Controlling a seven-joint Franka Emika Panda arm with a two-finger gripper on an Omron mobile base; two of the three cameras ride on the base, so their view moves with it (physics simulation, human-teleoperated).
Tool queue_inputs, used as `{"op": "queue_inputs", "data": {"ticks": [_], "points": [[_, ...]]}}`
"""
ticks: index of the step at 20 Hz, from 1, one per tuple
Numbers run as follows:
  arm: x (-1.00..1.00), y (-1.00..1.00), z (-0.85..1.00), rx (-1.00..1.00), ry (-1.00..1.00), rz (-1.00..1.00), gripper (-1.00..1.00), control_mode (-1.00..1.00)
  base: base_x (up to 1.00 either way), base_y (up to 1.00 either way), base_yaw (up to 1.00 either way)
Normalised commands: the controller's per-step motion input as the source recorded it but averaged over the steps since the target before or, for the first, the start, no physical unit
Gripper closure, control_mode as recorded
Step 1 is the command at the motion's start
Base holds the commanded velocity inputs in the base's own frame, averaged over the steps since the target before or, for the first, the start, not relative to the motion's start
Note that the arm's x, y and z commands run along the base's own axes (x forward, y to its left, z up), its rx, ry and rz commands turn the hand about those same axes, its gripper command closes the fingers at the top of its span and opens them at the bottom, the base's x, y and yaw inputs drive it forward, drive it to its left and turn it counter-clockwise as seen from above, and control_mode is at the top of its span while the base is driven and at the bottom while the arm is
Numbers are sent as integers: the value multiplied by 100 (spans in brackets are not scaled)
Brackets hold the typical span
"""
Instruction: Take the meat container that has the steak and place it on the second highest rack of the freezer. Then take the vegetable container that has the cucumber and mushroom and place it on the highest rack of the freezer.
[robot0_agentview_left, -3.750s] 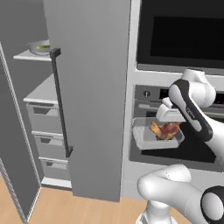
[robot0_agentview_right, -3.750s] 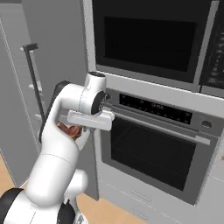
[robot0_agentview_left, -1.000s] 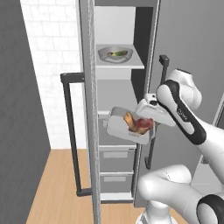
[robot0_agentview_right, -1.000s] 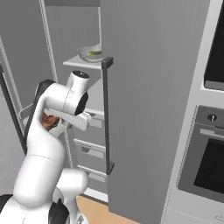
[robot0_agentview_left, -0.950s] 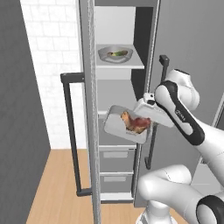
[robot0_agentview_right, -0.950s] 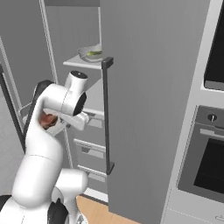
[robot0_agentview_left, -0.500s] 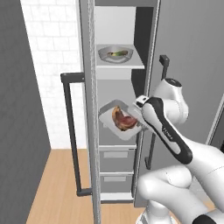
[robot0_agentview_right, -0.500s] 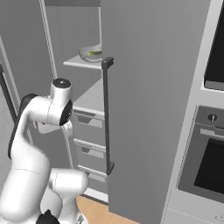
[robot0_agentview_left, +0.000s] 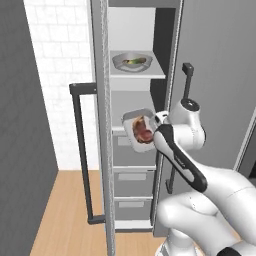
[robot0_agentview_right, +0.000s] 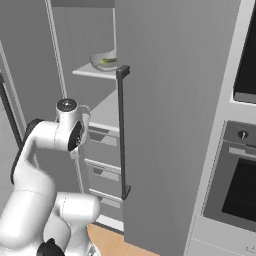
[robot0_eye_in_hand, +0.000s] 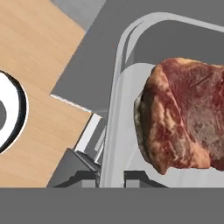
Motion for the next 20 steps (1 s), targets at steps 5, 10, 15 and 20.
{"op": "queue_inputs", "data": {"ticks": [5,10,15,20], "points": [[66,4,0,12,2,-24,100,-100,0,0,0],[48,8,0,1,2,-14,100,-100,0,0,0],[59,0,-2,1,6,-5,100,-100,0,0,0],[76,0,-13,0,5,-4,100,-100,0,0,0]]}}
